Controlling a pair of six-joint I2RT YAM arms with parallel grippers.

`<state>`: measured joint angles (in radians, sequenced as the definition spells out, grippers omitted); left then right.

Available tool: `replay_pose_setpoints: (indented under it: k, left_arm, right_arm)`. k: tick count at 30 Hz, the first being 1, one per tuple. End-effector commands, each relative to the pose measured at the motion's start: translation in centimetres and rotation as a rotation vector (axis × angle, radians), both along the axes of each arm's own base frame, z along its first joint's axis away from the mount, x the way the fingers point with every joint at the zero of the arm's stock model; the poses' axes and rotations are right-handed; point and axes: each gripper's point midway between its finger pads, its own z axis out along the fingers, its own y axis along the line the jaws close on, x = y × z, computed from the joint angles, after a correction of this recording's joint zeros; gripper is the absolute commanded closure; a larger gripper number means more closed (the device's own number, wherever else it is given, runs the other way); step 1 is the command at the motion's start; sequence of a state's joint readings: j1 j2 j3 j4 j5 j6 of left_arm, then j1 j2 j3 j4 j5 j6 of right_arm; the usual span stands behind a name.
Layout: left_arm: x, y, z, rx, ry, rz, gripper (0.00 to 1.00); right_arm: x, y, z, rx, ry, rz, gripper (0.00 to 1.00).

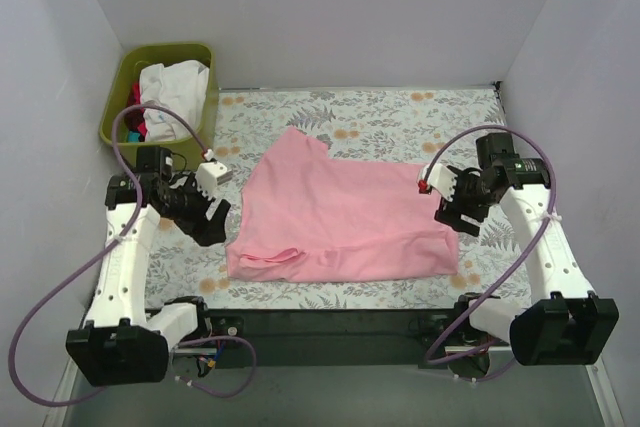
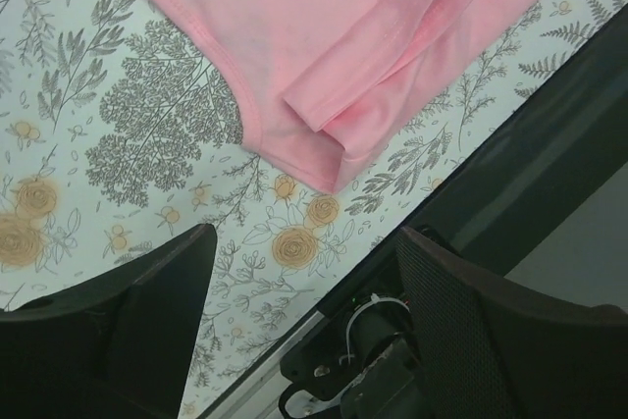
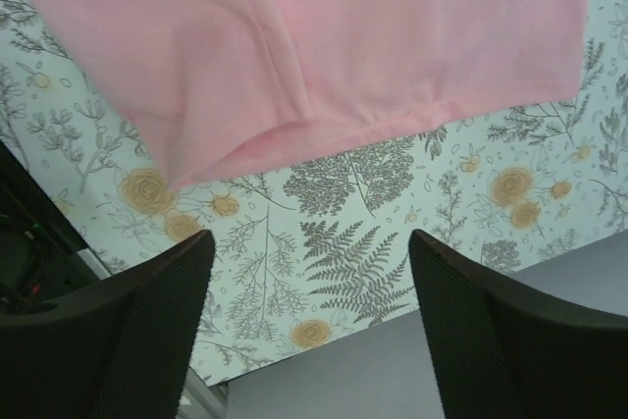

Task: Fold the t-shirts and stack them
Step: Flatten the tshirt out

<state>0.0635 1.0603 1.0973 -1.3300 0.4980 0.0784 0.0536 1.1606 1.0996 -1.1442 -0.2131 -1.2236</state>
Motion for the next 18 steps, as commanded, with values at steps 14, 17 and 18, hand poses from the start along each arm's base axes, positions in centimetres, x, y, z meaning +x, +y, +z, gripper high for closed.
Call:
replay_pose_setpoints:
  k: [14,17,18]
  left_arm:
    - [14.4,-5.3,-8.8,-0.122,0.203,0.225,0.52]
    - [15.3,-5.0,-12.0,-0.080,0.257,0.275,0.56]
    - [15.8,-4.9,-12.7,-0.073,0.271,0.289,0.57]
  right_arm:
    - [8.9,1.0,-9.9,0.048,0.305,-0.406,0.55]
    - [10.5,0.5,-11.6,0.019,0.294,-0.443,0.57]
    - [10.7,0.2,-12.6,-0.005,0.310,-0.452,0.58]
